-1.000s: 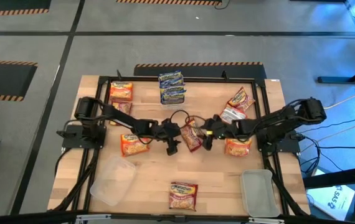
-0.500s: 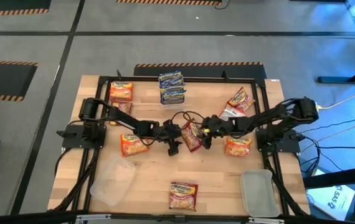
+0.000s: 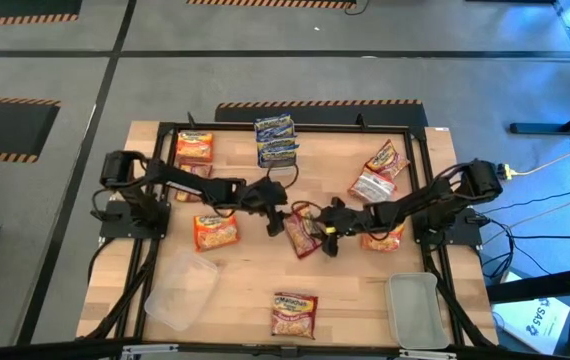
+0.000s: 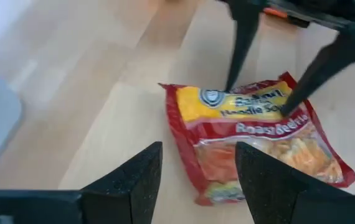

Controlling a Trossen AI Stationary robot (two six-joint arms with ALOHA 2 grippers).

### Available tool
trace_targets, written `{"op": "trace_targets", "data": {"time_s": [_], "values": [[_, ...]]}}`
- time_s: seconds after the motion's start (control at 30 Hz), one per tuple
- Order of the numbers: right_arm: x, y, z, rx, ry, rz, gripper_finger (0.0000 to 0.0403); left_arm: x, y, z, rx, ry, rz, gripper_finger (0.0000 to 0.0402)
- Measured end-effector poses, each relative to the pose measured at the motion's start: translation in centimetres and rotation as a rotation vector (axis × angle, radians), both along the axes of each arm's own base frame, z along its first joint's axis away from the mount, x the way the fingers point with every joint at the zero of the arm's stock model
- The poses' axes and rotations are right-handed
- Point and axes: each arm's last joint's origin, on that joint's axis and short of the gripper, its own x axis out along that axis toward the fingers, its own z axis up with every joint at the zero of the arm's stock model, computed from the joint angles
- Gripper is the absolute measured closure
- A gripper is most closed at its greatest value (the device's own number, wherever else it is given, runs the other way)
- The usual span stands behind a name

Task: Sort Maruchan noodles
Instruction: Put the red noodle pack into the transparent bin

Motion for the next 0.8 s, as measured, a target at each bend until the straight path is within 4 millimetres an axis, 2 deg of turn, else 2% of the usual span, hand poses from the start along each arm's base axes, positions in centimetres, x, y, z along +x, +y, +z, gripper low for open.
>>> {"op": "trace_targets", "data": {"time_s": [0.2, 0.33, 0.47, 0.6, 0.8], "values": [[-0.1, 0.7, -0.1, -0.066, -0.006, 0.017, 0.0164, 0.3, 2.0, -2.2, -0.211, 0.032, 0.068, 0.0167], [0.0, 0.8, -0.2, -0.068, -0.01, 0.022, 0.0164, 0.7, 2.6, -3.5, -0.353, 0.033, 0.1, 0.0147], [0.1, 0.8, -0.4, -0.083, -0.013, 0.035, 0.0164, 1.0, 2.8, -5.0, -0.454, 0.051, 0.164, 0.0143], [0.1, 0.8, -0.4, -0.105, -0.016, 0.043, 0.0164, 1.3, 2.8, -5.6, -0.54, 0.047, 0.157, 0.0146], [0.1, 0.7, -0.4, -0.12, -0.014, 0.049, 0.0164, 2.0, 2.2, -5.1, -0.683, -0.034, 0.021, 0.0146]]}}
